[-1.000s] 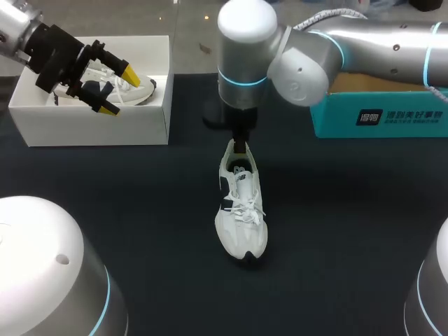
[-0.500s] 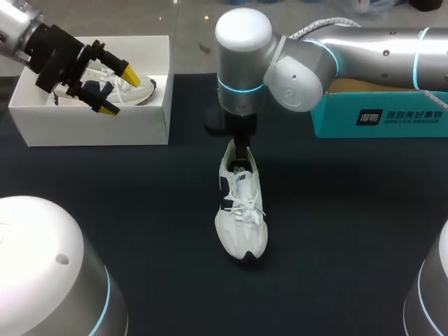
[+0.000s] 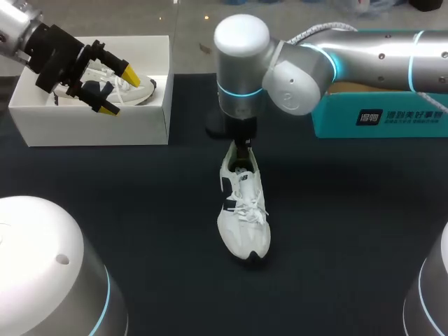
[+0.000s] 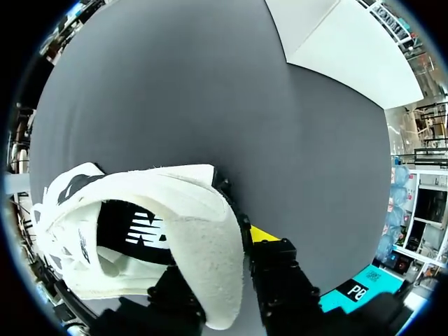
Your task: Take the shoe out of the shoebox, open the shoe tongue, remove and reinsert the insole, then place the shoe into the shoebox
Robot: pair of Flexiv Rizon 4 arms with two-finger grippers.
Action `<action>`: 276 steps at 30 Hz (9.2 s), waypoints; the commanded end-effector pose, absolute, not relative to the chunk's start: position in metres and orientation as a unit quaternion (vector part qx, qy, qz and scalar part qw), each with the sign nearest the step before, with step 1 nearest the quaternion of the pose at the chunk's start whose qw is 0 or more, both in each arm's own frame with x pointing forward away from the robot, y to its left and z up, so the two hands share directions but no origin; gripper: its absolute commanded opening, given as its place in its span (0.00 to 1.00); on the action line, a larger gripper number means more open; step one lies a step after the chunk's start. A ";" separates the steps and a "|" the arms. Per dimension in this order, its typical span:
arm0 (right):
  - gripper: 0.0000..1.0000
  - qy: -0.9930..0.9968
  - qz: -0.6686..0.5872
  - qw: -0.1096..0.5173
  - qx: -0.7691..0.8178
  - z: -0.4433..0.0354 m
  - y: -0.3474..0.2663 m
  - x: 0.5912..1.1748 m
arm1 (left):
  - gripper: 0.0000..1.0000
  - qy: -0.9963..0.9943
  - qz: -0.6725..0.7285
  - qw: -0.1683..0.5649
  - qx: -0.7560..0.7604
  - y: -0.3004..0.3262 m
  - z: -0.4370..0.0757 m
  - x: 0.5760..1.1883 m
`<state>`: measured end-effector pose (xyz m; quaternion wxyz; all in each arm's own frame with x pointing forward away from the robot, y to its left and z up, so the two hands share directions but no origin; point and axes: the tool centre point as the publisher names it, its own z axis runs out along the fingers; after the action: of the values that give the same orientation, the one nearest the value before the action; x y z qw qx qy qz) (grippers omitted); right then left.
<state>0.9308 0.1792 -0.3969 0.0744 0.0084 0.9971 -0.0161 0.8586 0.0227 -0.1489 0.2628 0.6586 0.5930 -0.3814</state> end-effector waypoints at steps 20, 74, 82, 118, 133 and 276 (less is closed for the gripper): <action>0.00 0.998 -0.019 0.055 0.013 -0.246 0.169 0.927 | 1.00 0.593 -0.380 0.261 0.660 0.023 -0.148 0.859; 0.00 0.985 -0.030 0.147 -0.090 -0.084 0.151 0.952 | 1.00 0.593 -0.380 0.261 0.660 0.023 -0.148 0.859; 0.00 0.979 -0.034 0.138 -0.150 -0.085 0.083 0.975 | 1.00 0.593 -0.380 0.261 0.660 0.023 -0.148 0.859; 0.00 0.991 -0.080 0.102 0.036 -0.104 -0.092 1.030 | 1.00 0.593 -0.380 0.261 0.660 0.023 -0.148 0.859; 0.00 0.993 -0.080 0.085 0.028 -0.108 -0.103 1.035 | 1.00 0.593 -0.380 0.261 0.660 0.023 -0.148 0.859; 0.00 0.528 -0.053 0.104 0.841 -0.292 -0.349 1.078 | 1.00 0.593 -0.380 0.261 0.660 0.023 -0.148 0.859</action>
<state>1.0774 -0.3492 -0.2779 0.1078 0.8400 0.5284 -0.0601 0.8586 0.0227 -0.1489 0.2627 0.6586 0.5930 -0.3814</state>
